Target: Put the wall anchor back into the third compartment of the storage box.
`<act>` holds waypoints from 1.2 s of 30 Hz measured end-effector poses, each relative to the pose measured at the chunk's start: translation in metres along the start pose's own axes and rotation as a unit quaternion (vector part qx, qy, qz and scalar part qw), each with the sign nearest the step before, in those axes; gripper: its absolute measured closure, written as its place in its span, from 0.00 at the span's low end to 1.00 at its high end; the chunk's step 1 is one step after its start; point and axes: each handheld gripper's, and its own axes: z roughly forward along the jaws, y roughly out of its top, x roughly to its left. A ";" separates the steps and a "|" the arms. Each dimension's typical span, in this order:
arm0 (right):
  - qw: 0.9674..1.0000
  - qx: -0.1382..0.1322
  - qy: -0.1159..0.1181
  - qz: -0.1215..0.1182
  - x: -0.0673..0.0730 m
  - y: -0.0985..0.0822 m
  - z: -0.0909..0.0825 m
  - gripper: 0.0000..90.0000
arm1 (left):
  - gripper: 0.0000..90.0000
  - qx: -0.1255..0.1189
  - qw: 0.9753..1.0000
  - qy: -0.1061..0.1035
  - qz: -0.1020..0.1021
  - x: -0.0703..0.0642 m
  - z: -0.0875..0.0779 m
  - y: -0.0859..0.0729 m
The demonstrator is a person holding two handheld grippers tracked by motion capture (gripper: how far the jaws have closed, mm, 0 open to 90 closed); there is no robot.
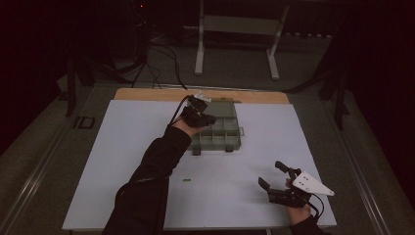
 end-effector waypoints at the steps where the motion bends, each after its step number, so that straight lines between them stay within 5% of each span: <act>1: 1.000 0.000 0.000 -0.001 0.000 0.000 0.000 0.15 | 0.93 0.001 1.000 0.003 -0.003 0.000 0.003 0.001; 13: 1.000 -0.003 0.002 0.001 0.000 0.000 -0.001 0.15 | 0.93 0.018 0.998 0.033 -0.044 0.004 0.038 0.001; 18: 1.000 -0.003 0.003 0.000 0.000 0.001 -0.001 0.15 | 0.93 0.028 0.995 0.055 -0.075 0.008 0.053 0.001; 28: 1.000 -0.004 0.006 0.002 0.000 0.001 -0.002 0.15 | 0.92 0.043 0.992 0.070 -0.093 0.009 0.075 -0.002; 29: 1.000 -0.004 0.007 0.002 0.000 0.001 -0.002 0.15 | 0.79 0.037 0.992 0.080 -0.092 0.009 0.075 -0.001; 36: 1.000 -0.003 0.006 0.001 -0.001 0.001 -0.002 0.15 | 0.50 0.040 0.992 0.079 -0.094 0.010 0.071 -0.001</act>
